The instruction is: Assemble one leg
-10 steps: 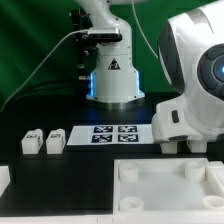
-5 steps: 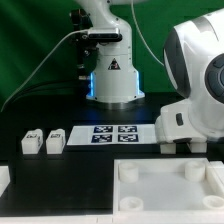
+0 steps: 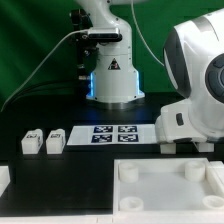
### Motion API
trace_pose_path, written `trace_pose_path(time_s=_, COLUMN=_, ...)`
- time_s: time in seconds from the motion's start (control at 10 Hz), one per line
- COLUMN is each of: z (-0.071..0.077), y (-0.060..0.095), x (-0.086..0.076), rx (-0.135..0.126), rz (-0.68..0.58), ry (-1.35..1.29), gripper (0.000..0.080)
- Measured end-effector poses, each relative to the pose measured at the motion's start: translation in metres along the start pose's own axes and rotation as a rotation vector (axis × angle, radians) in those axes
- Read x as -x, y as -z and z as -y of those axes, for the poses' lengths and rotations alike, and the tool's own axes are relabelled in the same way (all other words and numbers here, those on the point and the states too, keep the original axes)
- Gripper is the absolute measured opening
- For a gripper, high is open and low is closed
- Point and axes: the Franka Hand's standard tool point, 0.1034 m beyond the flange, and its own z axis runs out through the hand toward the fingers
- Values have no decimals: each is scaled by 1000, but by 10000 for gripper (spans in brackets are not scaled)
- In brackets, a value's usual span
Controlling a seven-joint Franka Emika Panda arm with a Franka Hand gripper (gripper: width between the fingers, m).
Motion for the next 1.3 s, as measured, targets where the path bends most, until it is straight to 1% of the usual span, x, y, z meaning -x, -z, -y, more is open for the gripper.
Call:
trace_pose_path(time_s=0.7, z=0, y=0, x=0, rx=0, rz=0, ry=1, gripper=291)
trace_pose_path(time_s=0.8, z=-1, y=5, x=2, rx=2, rz=4, ry=16, gripper=292)
trace_pose_path(time_s=0.9, z=-7, y=31, x=9, rx=3, rz=21, ry=64, gripper=292)
trace_pose_path(time_s=1.0, z=-11, y=67, x=12, rx=-4, rz=-31, ry=97, gripper=292)
trace_pose_path(time_s=1.1, z=-14, y=91, x=22, rx=-2, rz=-68, ry=111, gripper=292)
trace_pose_path(time_s=1.2, z=-15, y=114, x=32, rx=4, rz=-135, ry=114, gripper=292)
trace_pose_path(time_s=1.3, z=-16, y=130, x=30, rx=7, rz=-313, ry=99, gripper=293)
